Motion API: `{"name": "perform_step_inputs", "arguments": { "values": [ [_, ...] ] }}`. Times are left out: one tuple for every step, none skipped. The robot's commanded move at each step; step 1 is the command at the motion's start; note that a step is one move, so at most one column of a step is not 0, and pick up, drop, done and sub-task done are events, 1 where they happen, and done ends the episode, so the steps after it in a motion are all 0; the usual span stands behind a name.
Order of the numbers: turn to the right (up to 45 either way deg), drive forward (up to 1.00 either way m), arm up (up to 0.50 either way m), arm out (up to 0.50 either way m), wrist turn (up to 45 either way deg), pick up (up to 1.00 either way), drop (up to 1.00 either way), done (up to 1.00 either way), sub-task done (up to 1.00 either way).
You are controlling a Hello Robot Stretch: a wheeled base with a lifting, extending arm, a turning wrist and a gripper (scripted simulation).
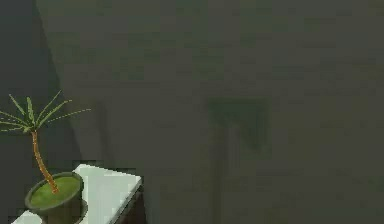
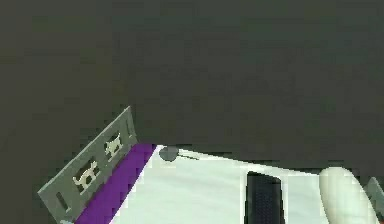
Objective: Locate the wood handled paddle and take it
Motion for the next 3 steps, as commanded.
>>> {"name": "perform_step_inputs", "arguments": {
  "values": [
    [30.0, 0.0, 0.0, 0.0, 0.0, 0.0, 0.0, 0.0, 0.0],
    [0.0, 0.35, 0.0, 0.0, 0.0, 0.0, 0.0, 0.0, 0.0],
    [-12.0, 0.0, 0.0, 0.0, 0.0, 0.0, 0.0, 0.0, 0.0]
  ]
}}
